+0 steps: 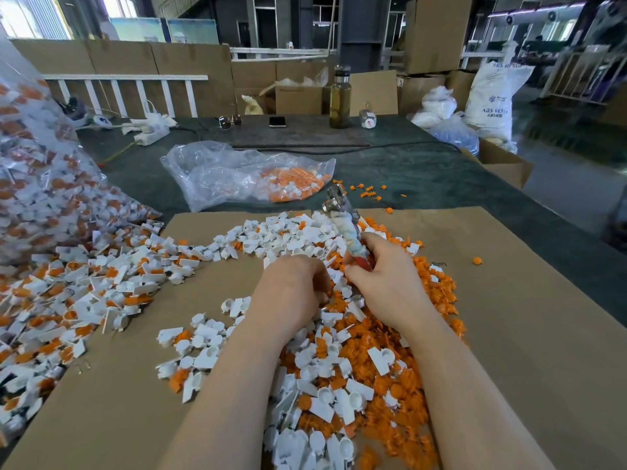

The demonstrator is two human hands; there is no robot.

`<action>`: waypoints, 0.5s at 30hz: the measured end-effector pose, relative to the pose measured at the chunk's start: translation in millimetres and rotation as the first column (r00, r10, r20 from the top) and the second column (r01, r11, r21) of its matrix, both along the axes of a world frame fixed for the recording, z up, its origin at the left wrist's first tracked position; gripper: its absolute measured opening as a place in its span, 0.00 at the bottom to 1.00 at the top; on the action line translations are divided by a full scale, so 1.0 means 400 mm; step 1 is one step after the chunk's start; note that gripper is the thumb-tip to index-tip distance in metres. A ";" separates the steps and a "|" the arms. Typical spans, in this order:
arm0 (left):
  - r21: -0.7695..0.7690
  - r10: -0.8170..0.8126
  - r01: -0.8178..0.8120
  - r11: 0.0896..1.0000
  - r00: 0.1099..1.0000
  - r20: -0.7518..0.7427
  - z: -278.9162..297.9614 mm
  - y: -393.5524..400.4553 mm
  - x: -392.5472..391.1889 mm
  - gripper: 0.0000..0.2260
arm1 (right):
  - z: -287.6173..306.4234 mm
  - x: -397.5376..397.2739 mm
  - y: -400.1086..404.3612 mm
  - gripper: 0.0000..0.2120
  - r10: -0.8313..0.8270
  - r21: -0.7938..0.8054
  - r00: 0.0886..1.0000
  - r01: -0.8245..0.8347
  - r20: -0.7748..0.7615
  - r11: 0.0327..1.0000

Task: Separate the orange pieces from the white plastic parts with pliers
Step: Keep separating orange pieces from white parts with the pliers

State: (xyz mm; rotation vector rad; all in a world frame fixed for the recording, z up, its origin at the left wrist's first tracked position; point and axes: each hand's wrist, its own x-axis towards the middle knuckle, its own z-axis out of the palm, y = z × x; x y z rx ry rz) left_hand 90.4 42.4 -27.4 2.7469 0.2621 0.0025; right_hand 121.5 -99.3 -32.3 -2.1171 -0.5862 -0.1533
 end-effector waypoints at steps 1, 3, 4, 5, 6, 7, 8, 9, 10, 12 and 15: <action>0.005 -0.016 0.017 1.000 0.999 -0.041 0.006 -0.004 0.000 0.07 | -0.001 0.001 0.001 0.02 0.000 0.000 1.000 0.000 -0.002 1.000; 0.024 -0.035 0.035 0.999 0.999 -0.012 0.004 -0.008 -0.007 0.07 | -0.004 0.003 0.001 0.01 -0.002 -0.007 1.000 0.002 -0.004 1.000; 0.024 -0.038 0.037 0.999 0.999 0.032 -0.001 -0.009 -0.014 0.08 | -0.006 0.004 0.001 0.01 -0.003 -0.013 1.000 0.003 -0.002 1.000; 0.022 -0.041 0.040 0.999 0.997 0.073 -0.008 -0.010 -0.020 0.09 | -0.008 0.005 0.000 0.01 -0.003 -0.018 1.000 0.003 -0.001 1.000; 0.018 -0.048 0.046 0.999 0.993 0.105 -0.013 -0.010 -0.025 0.10 | -0.009 0.006 0.000 0.00 -0.003 -0.022 1.000 0.003 -0.001 1.000; 0.011 -0.052 0.051 0.999 0.991 0.123 -0.019 -0.010 -0.027 0.11 | -0.010 0.007 0.001 0.01 -0.003 -0.027 1.000 0.003 -0.003 1.000; -0.007 -0.050 0.051 0.999 0.990 0.132 -0.021 -0.009 -0.026 0.12 | -0.011 0.009 0.001 0.01 -0.004 -0.030 1.000 0.004 -0.007 1.000; -0.036 -0.042 0.047 0.998 0.990 0.138 -0.024 -0.006 -0.025 0.12 | -0.012 0.010 0.002 0.01 -0.007 -0.030 1.000 0.006 -0.013 1.000; -0.072 -0.029 0.040 0.997 0.989 0.146 -0.024 -0.003 -0.023 0.12 | -0.013 0.012 0.002 0.02 -0.011 -0.028 1.000 0.010 -0.020 1.000; -0.167 0.012 0.018 0.986 0.984 0.177 -0.028 0.007 -0.021 0.10 | -0.016 0.014 0.001 0.02 -0.018 -0.024 0.999 0.017 -0.027 1.000; -0.466 0.141 -0.012 0.884 0.960 0.243 -0.029 0.025 -0.024 0.08 | -0.017 0.014 -0.001 0.03 -0.027 -0.029 0.999 0.027 -0.020 0.999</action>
